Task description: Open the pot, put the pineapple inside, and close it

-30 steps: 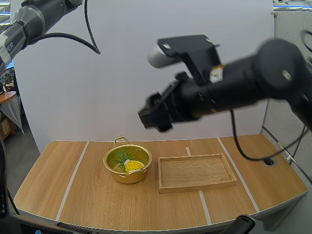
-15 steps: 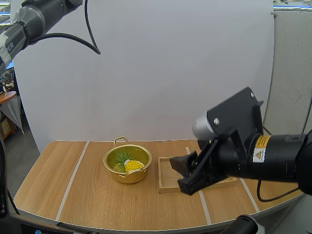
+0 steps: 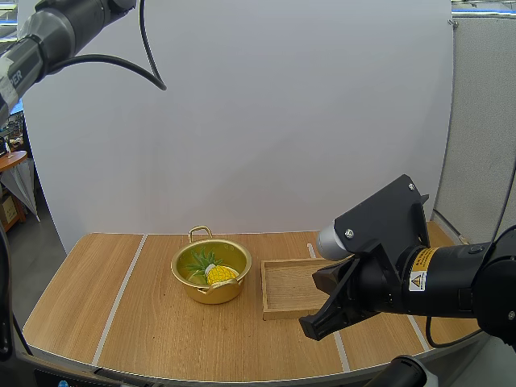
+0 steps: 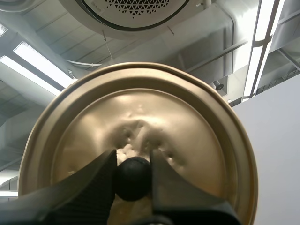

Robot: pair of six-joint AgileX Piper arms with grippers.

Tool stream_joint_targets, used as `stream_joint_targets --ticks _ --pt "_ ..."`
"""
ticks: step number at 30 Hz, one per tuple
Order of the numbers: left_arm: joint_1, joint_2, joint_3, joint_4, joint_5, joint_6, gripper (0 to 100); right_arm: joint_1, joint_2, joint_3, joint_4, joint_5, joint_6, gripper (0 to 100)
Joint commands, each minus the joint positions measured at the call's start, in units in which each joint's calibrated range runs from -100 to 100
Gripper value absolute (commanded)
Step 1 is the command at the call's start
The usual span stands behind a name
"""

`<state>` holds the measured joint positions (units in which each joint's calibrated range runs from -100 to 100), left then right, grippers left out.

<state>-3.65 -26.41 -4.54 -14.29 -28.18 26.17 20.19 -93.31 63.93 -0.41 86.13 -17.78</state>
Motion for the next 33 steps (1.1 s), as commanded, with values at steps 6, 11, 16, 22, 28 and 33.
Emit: stream_joint_targets --ticks 6,11,16,22,28,33 --pt "-0.26 -0.4 -0.3 -0.1 -1.7 -0.3 0 0.1 -0.3 0.2 -0.3 -0.4 0.3 0" --pt "-0.26 -0.4 -0.3 -0.1 -1.7 -0.3 0 0.1 -0.3 0.2 -0.3 -0.4 0.3 0" --pt "-0.26 -0.4 -0.3 -0.1 -1.7 -0.3 0 0.1 -0.3 0.2 -0.3 -0.4 0.3 0" --pt "-0.26 -0.1 -0.3 -0.1 -1.7 -0.3 0 0.1 -0.3 0.2 -0.3 -0.4 0.3 0" --pt "-0.26 -0.9 -0.3 -0.1 6.4 -0.3 0 0.1 -0.3 0.2 -0.3 -0.4 0.3 0" --pt "-0.26 -3.8 -0.3 -0.1 43.0 -0.3 0 0.1 -0.3 0.2 -0.3 -0.4 0.3 0"
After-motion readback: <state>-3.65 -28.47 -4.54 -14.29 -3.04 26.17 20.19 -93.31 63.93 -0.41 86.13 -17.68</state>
